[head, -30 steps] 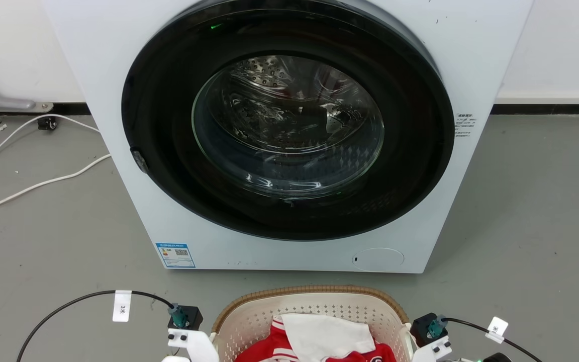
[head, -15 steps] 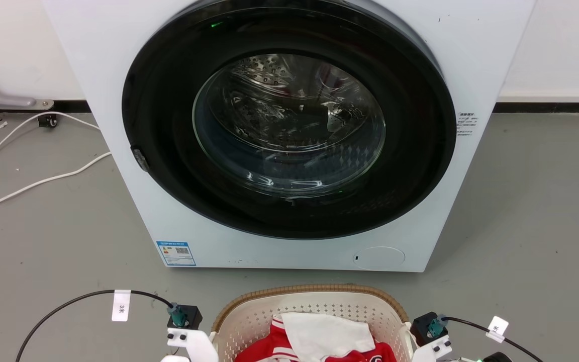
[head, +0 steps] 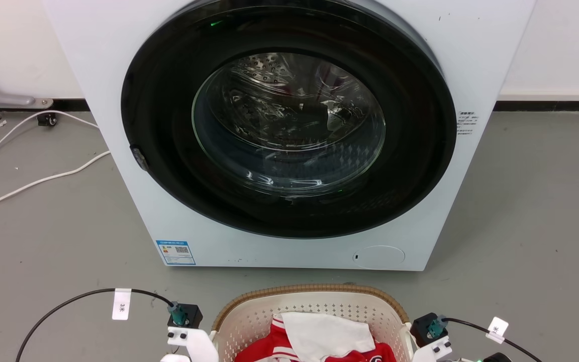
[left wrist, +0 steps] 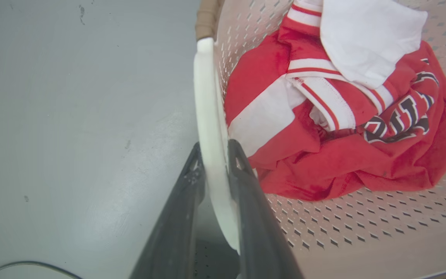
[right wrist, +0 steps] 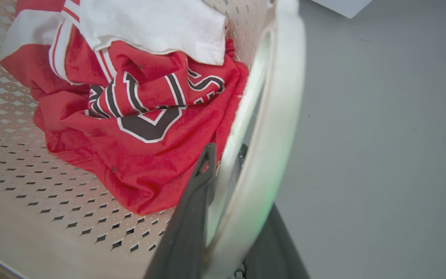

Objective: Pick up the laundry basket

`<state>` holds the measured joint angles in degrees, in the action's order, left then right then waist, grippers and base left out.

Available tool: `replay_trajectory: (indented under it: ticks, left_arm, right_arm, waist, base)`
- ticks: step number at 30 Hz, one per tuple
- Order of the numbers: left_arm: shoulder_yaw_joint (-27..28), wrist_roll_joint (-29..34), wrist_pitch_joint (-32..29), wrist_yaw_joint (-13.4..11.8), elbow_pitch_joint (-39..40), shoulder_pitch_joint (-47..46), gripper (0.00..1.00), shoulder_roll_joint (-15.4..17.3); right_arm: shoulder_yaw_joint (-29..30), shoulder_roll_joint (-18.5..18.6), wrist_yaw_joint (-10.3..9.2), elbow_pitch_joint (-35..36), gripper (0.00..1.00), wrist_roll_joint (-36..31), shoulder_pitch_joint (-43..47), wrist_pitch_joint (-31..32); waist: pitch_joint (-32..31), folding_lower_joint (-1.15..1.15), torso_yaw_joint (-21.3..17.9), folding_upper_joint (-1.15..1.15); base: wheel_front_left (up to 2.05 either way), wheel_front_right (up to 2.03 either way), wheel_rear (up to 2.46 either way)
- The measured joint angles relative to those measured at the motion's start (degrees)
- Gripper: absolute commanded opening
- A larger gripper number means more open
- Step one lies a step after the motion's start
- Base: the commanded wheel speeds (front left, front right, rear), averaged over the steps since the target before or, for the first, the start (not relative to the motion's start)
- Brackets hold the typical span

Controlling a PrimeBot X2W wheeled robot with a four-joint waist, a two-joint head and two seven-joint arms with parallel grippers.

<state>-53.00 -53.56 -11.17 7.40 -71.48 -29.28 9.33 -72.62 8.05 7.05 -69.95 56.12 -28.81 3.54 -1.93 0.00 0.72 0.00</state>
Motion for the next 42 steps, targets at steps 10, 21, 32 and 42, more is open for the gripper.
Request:
replay_trajectory:
  ticks: [10,21,32,42]
  left_arm:
    - [-1.1,-1.2,0.1,0.0,-0.2,-0.1,0.00,0.0]
    - [-2.2,-2.2,0.3,0.0,-0.4,-0.3,0.00,0.0]
    - [-3.3,-3.2,0.6,0.0,-0.6,-0.4,0.00,0.2]
    - [-4.2,-4.1,0.8,0.0,-0.8,-0.5,0.00,0.2]
  right_arm:
    - [-0.2,0.0,0.00,0.0,0.00,0.1,0.0,-0.1]
    - [-0.3,0.0,0.00,0.0,0.00,0.1,0.0,-0.1]
    - [-0.4,-0.1,0.00,0.0,0.00,0.1,0.0,0.0]
    - [-0.4,-0.1,0.00,0.0,0.00,0.3,0.0,0.0]
  waist:
    - [0.0,0.00,0.1,0.00]
    - [-0.1,0.00,0.2,0.00]
    - [-0.1,0.00,0.1,0.00]
    - [-0.1,0.00,0.1,0.00]
  base:
    - [0.00,0.00,0.00]
    - [0.00,0.00,0.00]
    - [0.00,0.00,0.00]
    - [0.00,0.00,0.00]
